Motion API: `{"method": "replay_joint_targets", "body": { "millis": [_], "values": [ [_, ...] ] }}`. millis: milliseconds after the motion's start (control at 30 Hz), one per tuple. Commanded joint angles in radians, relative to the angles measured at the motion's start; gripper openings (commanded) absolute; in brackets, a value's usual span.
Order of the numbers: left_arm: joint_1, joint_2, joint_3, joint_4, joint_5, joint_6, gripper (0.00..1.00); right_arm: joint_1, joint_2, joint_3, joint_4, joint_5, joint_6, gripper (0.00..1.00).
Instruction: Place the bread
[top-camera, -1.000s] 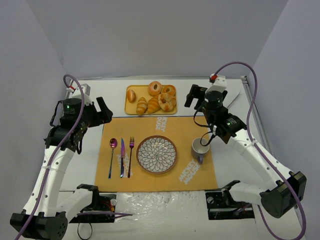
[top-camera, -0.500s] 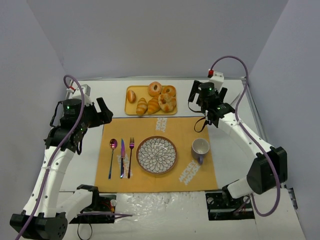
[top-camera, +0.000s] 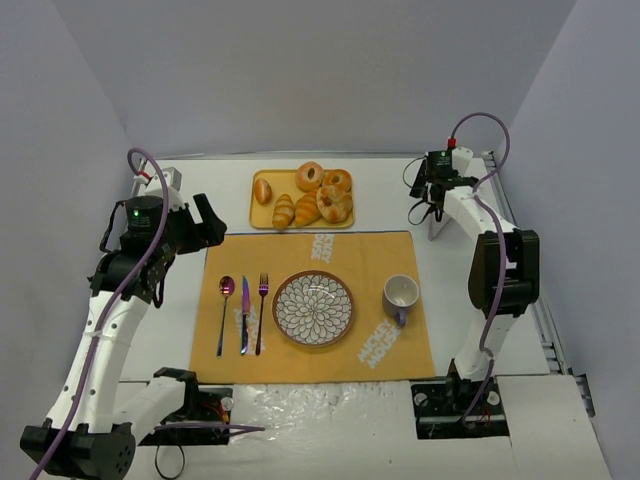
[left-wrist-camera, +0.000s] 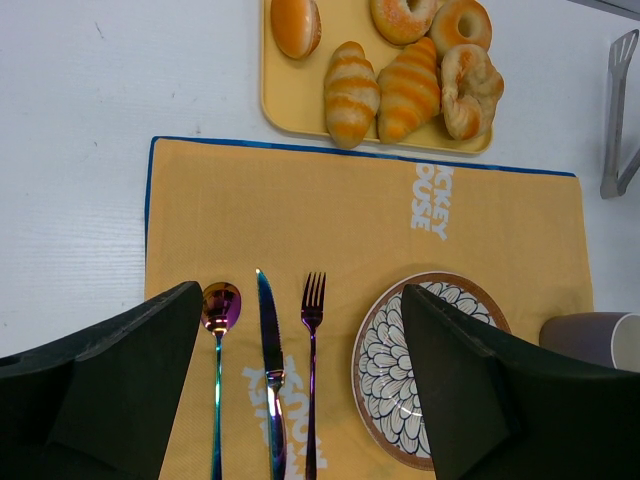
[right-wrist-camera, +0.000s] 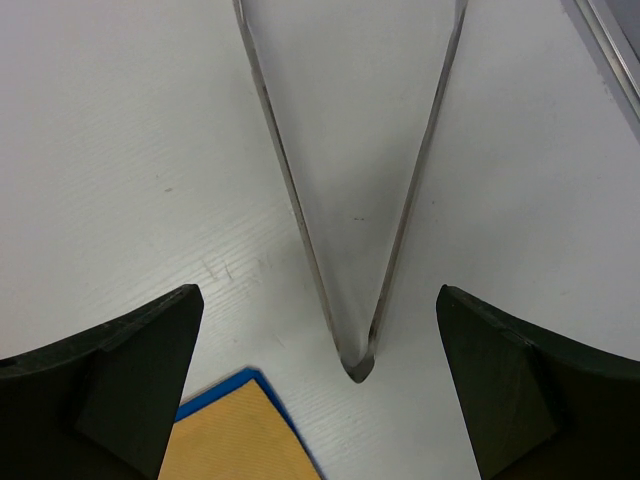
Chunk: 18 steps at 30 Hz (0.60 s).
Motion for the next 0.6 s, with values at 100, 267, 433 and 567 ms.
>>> {"method": "replay_joint_targets", "body": {
  "millis": [100,267,433,567],
  "values": [
    [0.004,-0.01,0.012,0.066,0.008,0.004,0.77,-0.064,0.067,0.102,-0.008,-0.04,0.014,1.0],
    [0.004,-0.01,0.012,0.067,0.01,0.003,0.77,-0.088,0.154,0.141,-0.008,-0.09,0.02,1.0],
    [0.004,-0.009,0.012,0.068,0.01,0.003,0.77,-0.121,0.224,0.182,-0.009,-0.123,0.027,1.0],
    [0.004,-0.006,0.011,0.067,0.011,0.004,0.77,-0.133,0.253,0.192,-0.01,-0.137,0.035,1.0]
  ]
}}
